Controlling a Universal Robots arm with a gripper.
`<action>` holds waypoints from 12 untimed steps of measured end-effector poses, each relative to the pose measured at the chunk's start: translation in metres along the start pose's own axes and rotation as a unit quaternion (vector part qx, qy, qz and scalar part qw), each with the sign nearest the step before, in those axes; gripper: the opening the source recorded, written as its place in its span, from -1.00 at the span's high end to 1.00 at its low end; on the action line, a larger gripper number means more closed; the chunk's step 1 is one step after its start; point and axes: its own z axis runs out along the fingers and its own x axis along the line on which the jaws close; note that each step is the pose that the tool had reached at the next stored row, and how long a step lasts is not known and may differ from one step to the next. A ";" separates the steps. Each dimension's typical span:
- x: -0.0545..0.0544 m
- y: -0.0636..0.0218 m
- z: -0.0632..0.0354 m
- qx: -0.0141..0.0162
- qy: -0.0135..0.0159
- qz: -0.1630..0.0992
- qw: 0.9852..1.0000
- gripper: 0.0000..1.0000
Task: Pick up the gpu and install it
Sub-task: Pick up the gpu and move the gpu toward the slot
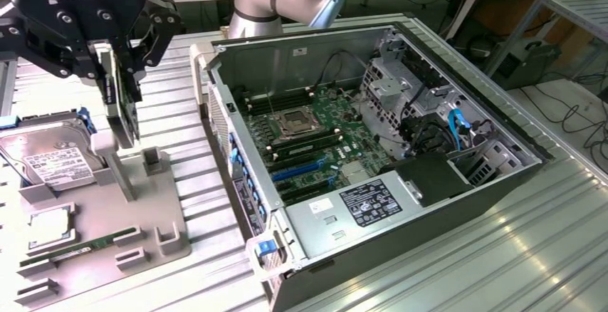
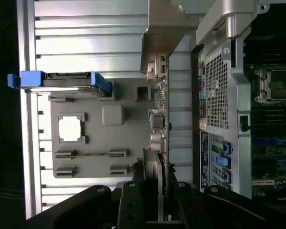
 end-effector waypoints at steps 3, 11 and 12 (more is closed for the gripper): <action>0.000 0.0002 -0.0035 0.000 0.000 0.000 1.000 0.44; -0.017 0.0006 -0.0031 0.000 0.000 0.000 1.000 0.44; -0.019 0.0006 -0.0031 0.000 0.000 0.000 1.000 0.44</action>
